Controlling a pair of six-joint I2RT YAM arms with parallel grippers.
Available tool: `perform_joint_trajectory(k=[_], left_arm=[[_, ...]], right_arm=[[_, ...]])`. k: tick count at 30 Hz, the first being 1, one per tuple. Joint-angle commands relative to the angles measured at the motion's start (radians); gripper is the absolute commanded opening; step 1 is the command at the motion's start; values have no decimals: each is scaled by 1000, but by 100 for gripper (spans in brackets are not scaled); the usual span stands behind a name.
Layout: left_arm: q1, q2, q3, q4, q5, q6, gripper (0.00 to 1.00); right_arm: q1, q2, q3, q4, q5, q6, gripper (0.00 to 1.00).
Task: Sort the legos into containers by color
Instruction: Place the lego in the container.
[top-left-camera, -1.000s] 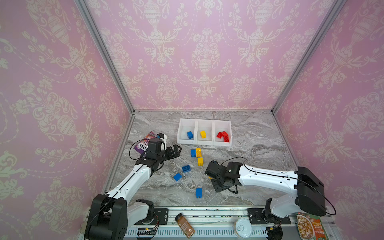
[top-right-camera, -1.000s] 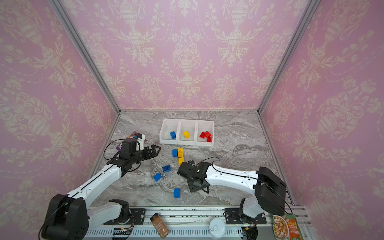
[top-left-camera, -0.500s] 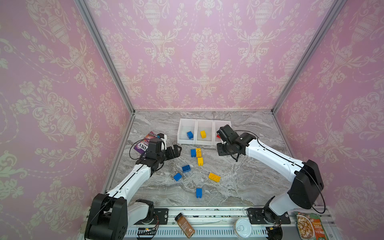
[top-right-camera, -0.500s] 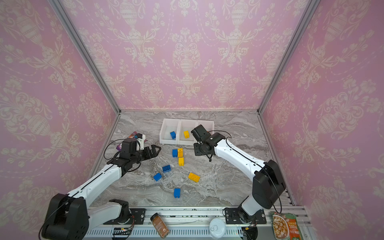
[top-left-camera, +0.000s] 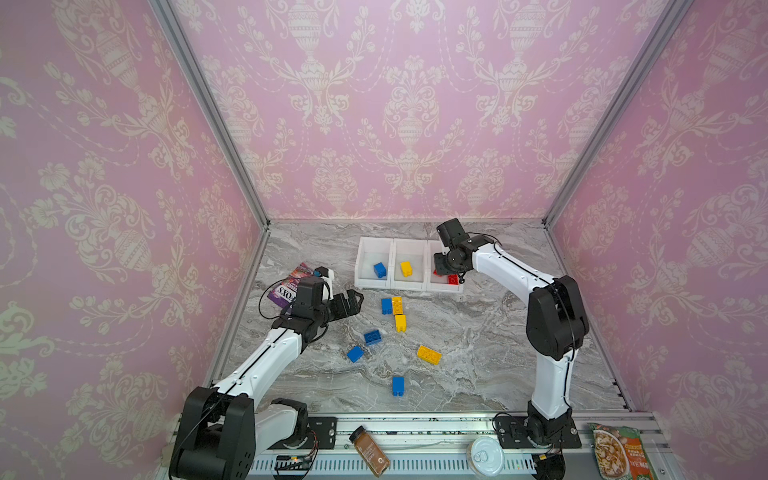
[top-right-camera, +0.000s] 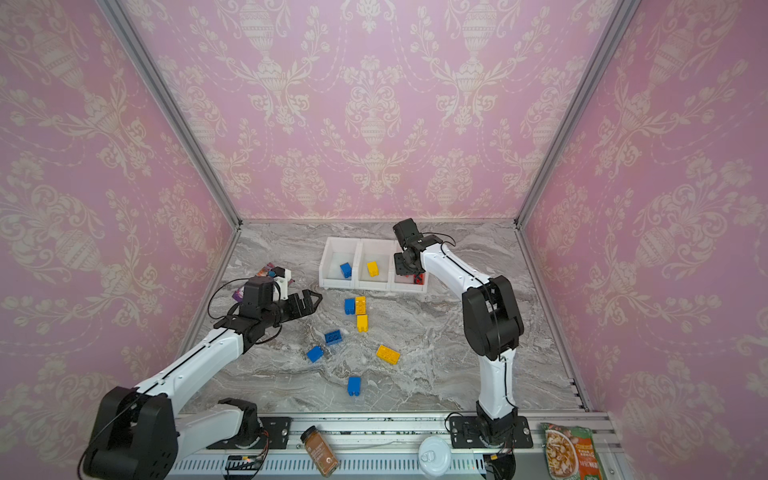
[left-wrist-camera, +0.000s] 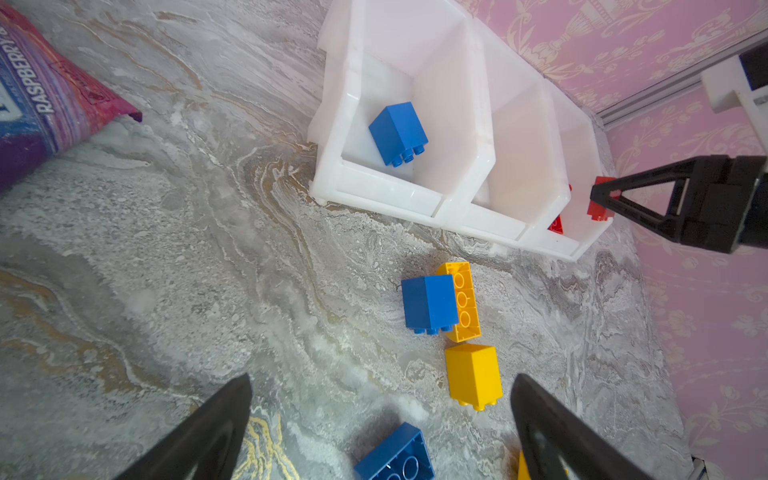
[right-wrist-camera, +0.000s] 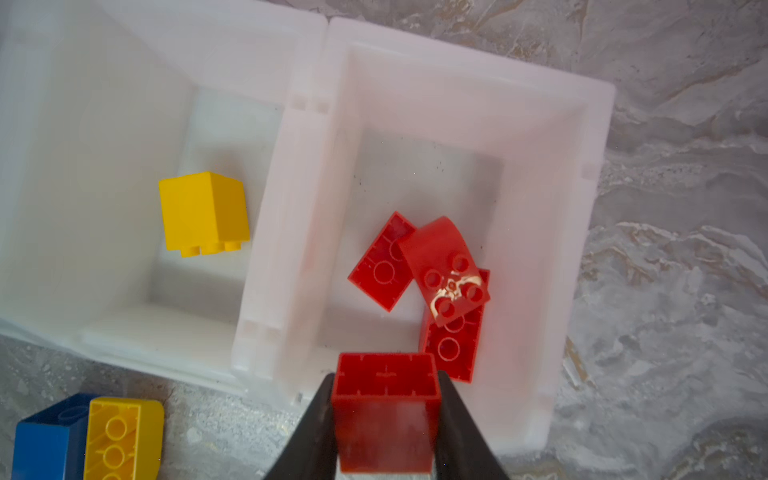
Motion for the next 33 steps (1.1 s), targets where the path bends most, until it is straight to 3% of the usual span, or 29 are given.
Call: perform_joint_trajectory(k=[1, 11, 19, 27, 33], left_arm=[[4, -12, -11, 1, 10, -10, 99], [4, -2, -5, 0, 9, -11, 99], [4, -11, -6, -13, 1, -6, 99], [-10, -20, -4, -31, -17, -1, 99], [-89, -23, 52, -151, -101, 53, 99]], right_arm=[[-9, 57, 104, -17, -24, -35, 31], [-38, 207, 305, -117, -24, -37, 33], [-49, 167, 240, -74, -39, -20, 60], [-44, 65, 150, -50, -95, -18, 65], [-4, -22, 72, -64, -114, -24, 74]])
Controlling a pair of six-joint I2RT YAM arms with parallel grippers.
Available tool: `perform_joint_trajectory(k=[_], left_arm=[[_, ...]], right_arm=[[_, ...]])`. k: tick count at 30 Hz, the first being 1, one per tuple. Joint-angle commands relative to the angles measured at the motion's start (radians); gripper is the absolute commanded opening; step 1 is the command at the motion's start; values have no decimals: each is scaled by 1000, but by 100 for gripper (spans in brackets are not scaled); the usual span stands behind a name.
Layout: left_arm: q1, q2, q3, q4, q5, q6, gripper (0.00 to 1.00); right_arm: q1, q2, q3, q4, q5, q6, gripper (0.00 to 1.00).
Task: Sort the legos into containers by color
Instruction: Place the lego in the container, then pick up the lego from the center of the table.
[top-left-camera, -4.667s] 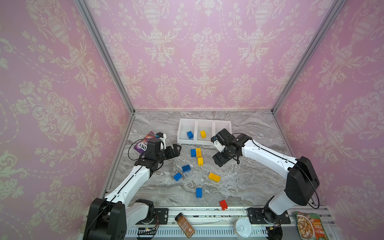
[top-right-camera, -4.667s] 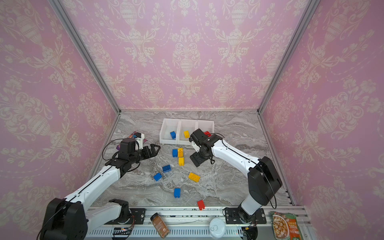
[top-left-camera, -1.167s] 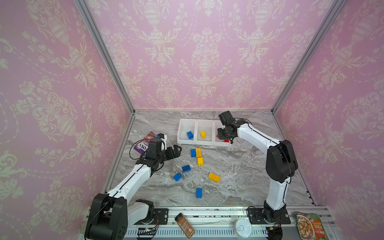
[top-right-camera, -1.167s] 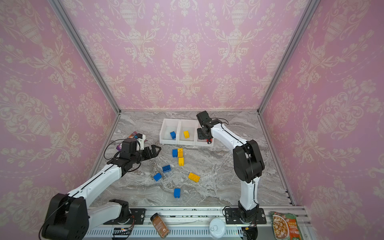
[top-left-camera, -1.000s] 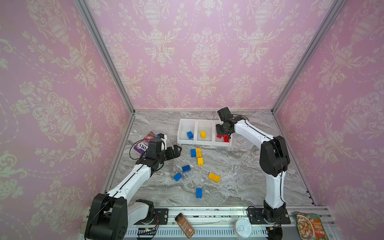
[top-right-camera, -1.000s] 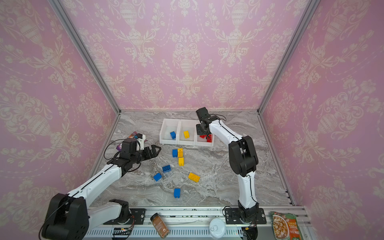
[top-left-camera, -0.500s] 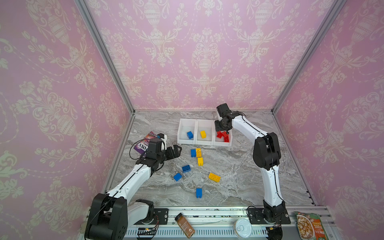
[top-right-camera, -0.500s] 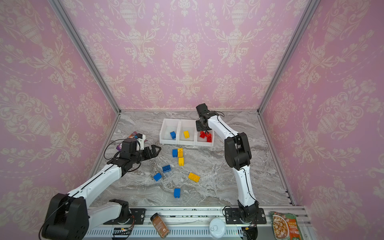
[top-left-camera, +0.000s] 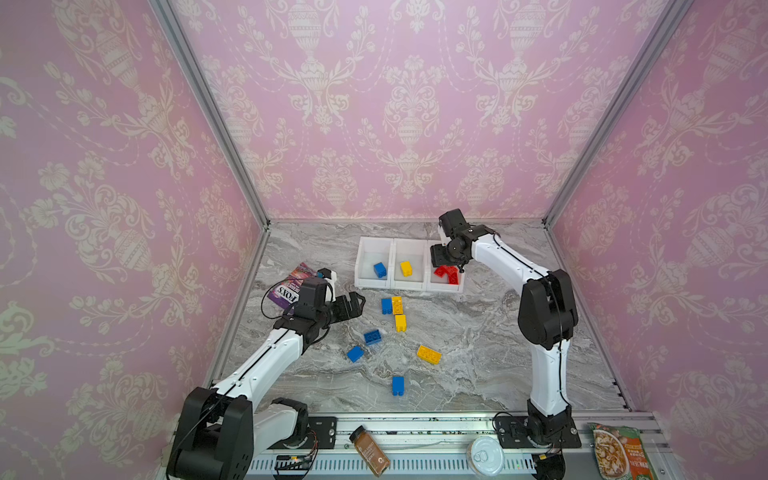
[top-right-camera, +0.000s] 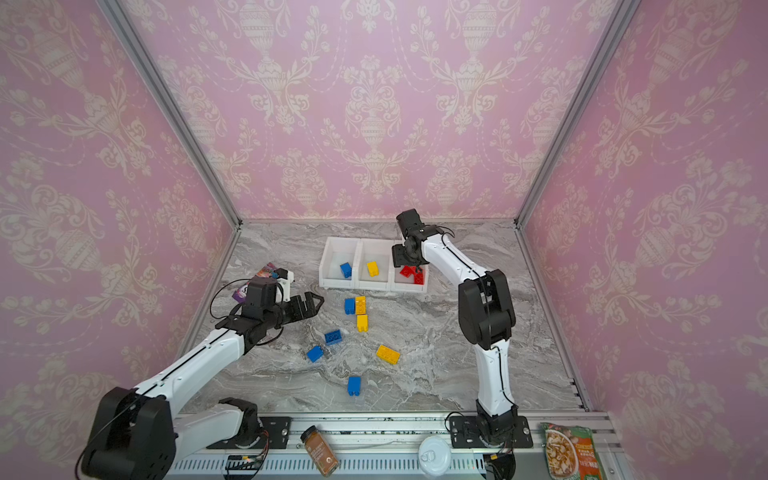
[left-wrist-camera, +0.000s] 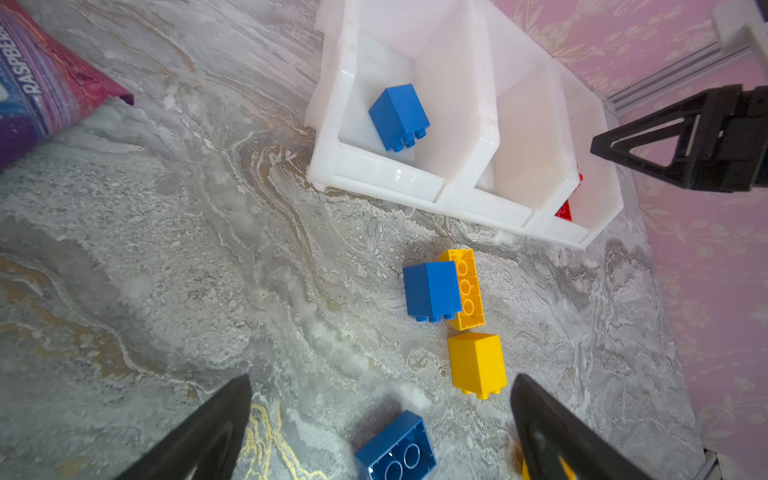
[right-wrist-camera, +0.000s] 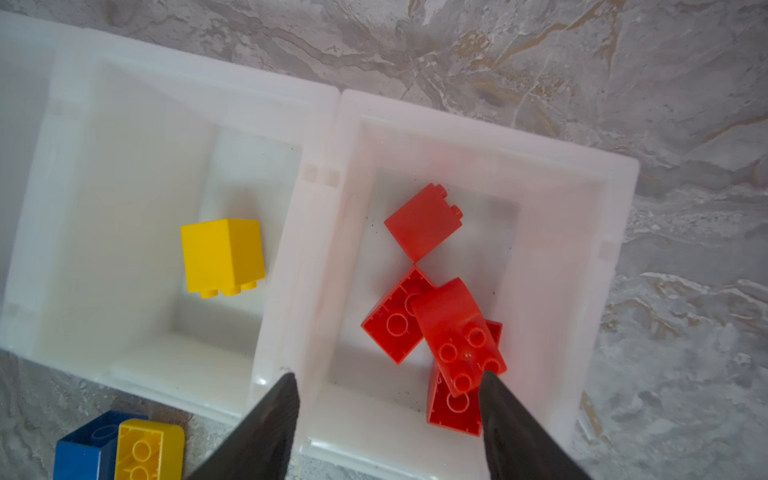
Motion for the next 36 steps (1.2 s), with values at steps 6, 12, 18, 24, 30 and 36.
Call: perform_joint_trajectory(k=[6, 12, 18, 24, 30, 36], left_arm=[[-103, 20, 95, -224, -90, 63, 99], [-164, 70, 150, -342, -127, 9, 96], [-196, 125, 154, -367, -40, -167, 91], [-234, 188, 267, -556, -50, -224, 89], [-250, 266, 348, -672, -102, -236, 89], [-275, 346, 395, -701, -107, -260, 88]], right_arm=[[75, -199, -178, 8, -61, 28, 89], [105, -340, -313, 0, -91, 51, 95], [123, -441, -397, -27, -124, 70, 98], [146, -538, -540, 0, -198, 116, 100], [159, -640, -744, 111, -313, 173, 100], [159, -742, -867, 192, -414, 208, 100]])
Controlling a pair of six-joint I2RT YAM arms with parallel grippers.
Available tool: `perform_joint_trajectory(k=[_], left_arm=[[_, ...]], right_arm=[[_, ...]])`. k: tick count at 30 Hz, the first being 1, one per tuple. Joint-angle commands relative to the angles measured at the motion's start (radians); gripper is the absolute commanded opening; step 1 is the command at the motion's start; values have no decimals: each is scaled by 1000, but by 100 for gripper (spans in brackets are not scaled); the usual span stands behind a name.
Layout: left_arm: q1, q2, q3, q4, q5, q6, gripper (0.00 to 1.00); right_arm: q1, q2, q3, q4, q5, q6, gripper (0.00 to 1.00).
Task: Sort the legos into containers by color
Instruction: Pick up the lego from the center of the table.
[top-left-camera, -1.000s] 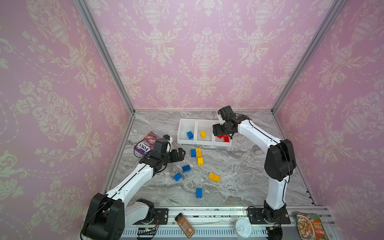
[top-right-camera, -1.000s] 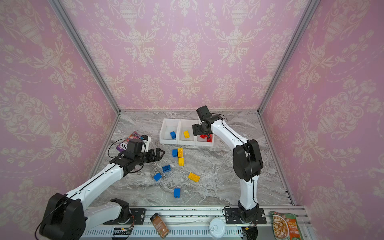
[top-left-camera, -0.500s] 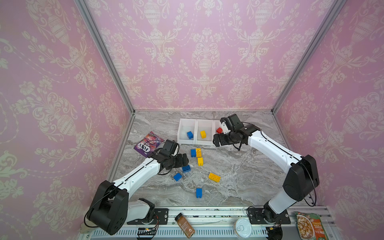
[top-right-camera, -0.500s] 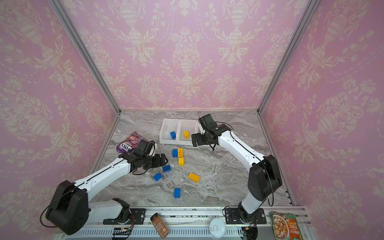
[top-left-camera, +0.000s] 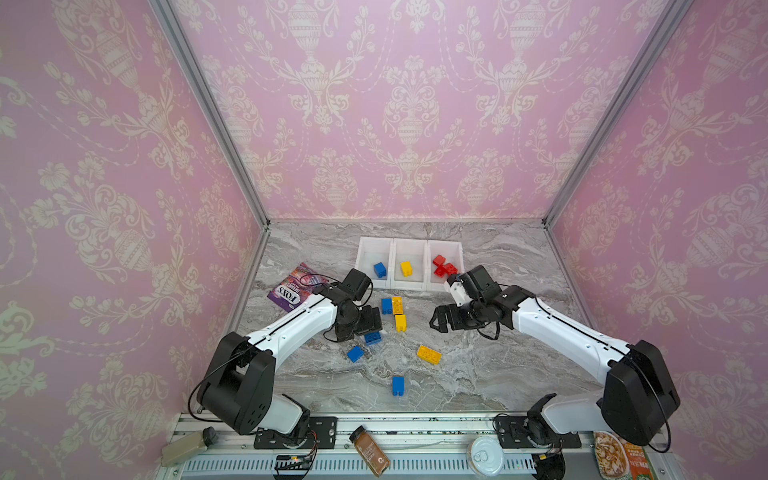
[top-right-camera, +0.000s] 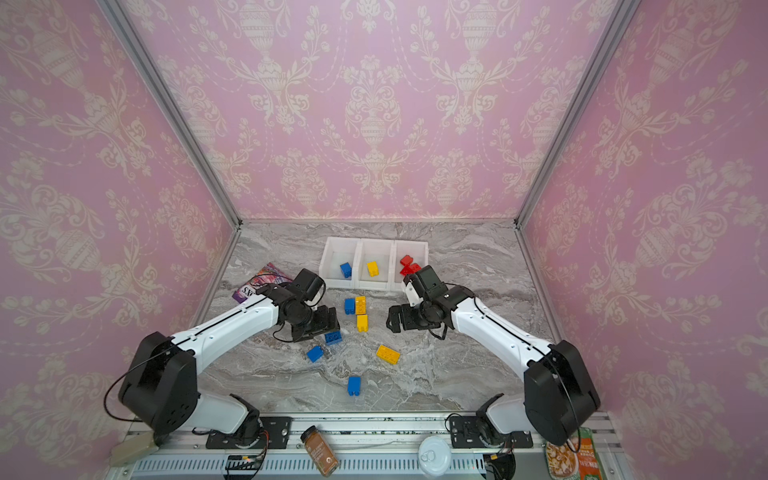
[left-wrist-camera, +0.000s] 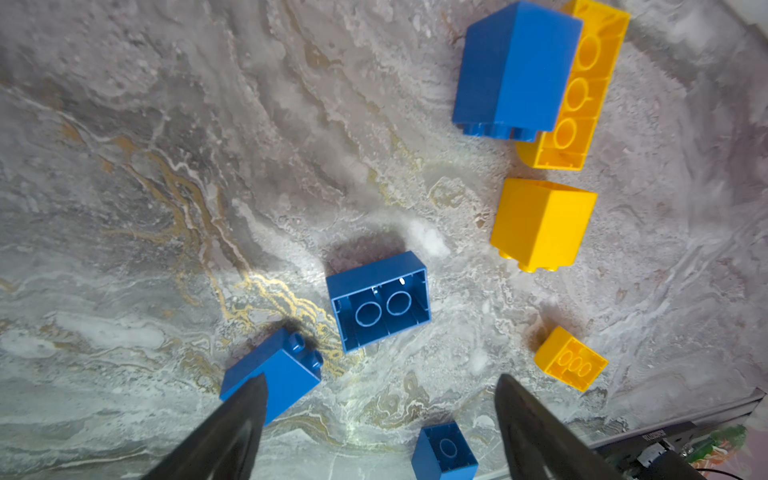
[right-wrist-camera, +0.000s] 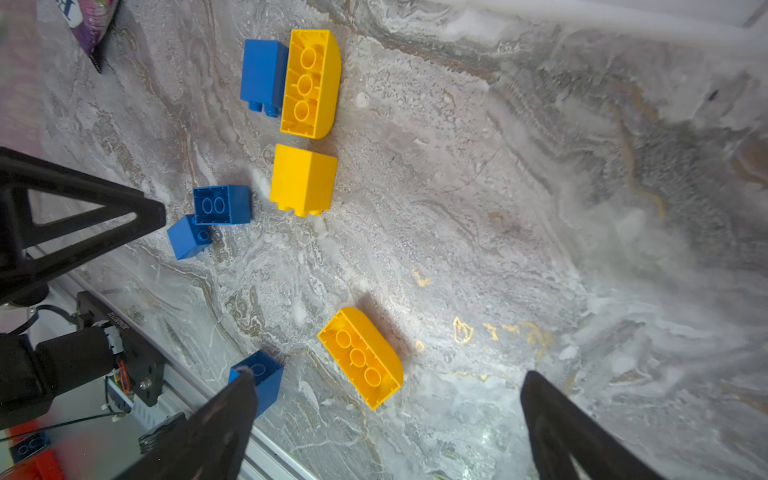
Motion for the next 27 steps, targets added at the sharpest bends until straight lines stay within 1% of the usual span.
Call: perform_joint_trajectory(k=[1, 8, 16, 20, 22, 27], left_arm=[[-27, 33, 43, -66, -38, -37, 88], [-61, 111, 83, -70, -74, -55, 87], [-92, 206, 154, -120, -161, -47, 81], [-99, 229, 160, -126, -189, -66, 78], [-101, 237, 154, -118, -193, -84, 76], [-103, 252, 135, -81, -162, -146, 74]], right_arm=[[5, -60, -43, 80, -91, 45, 100], [4, -98, -93, 90, -102, 58, 100], [4, -101, -103, 104, -98, 63, 100], [3, -108, -108, 104, -93, 62, 100], [3, -113, -113, 103, -91, 63, 100], [2, -122, -118, 102, -88, 64, 100]])
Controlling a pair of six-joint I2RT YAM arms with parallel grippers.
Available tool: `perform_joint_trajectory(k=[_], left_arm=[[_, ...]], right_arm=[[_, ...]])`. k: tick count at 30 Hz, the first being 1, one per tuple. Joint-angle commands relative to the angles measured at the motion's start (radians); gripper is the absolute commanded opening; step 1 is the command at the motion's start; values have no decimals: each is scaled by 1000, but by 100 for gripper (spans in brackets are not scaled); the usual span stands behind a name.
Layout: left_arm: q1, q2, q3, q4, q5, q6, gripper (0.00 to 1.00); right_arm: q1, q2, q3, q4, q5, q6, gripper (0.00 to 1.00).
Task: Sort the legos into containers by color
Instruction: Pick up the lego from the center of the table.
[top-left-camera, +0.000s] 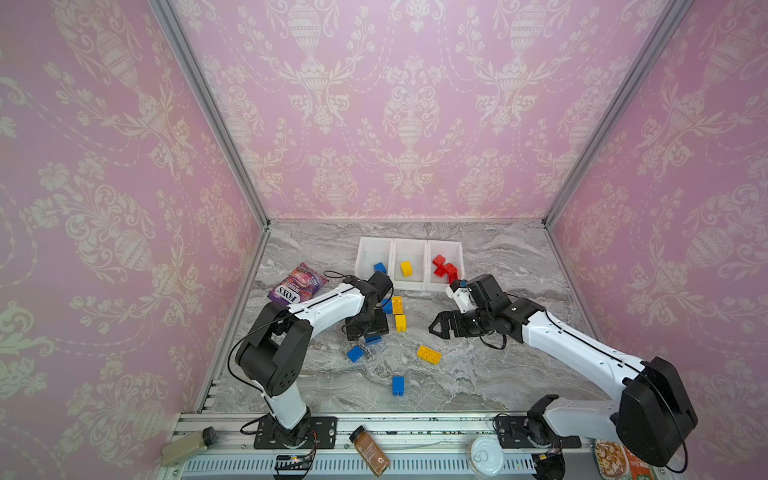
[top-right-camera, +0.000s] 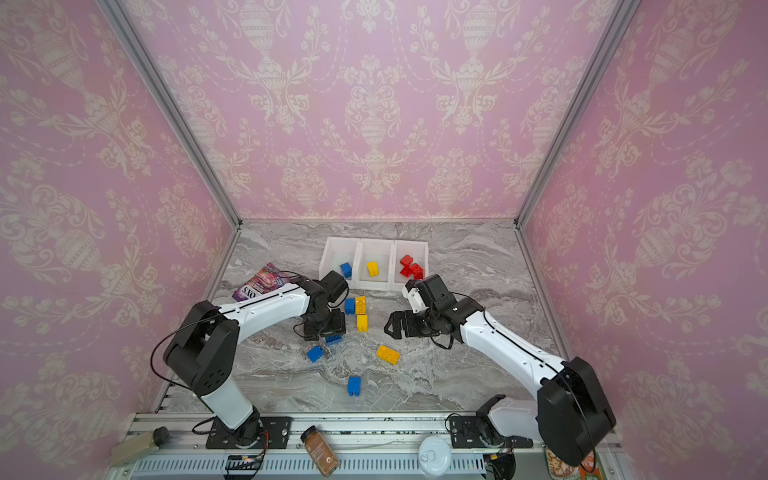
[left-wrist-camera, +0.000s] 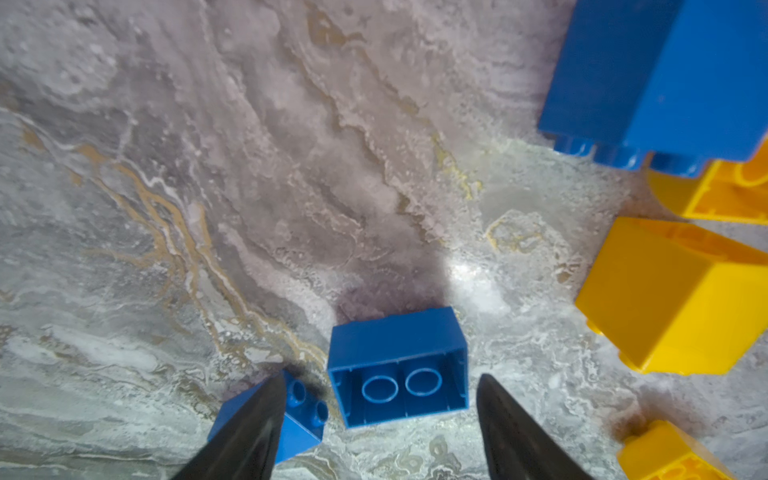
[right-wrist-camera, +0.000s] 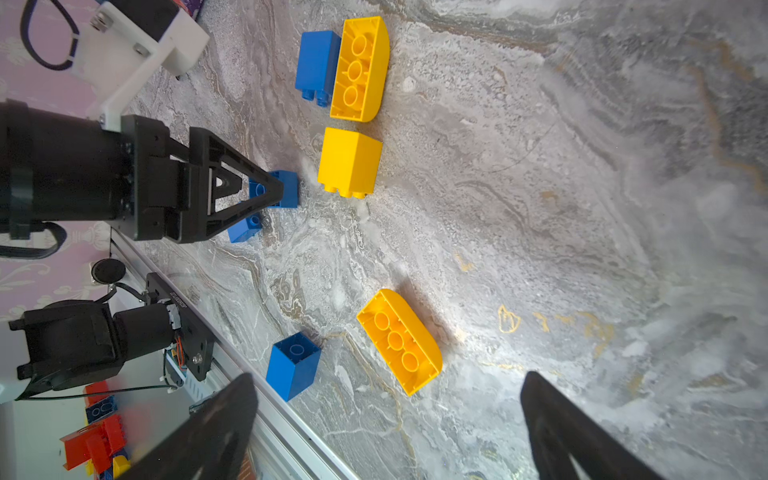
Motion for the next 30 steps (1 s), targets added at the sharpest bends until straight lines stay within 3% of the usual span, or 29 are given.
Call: perform_joint_trajectory(k=[1, 12, 30], left_arm=[[-11, 20, -7, 4, -8, -71, 74], [-20, 39, -15, 35, 21, -146, 70], [-20, 75, -14, 53, 40, -140, 47]], right_arm=[[2, -36, -11, 3, -2, 18, 100], [2, -47, -20, 10, -4, 24, 100], [3, -70, -22, 6, -3, 33, 100]])
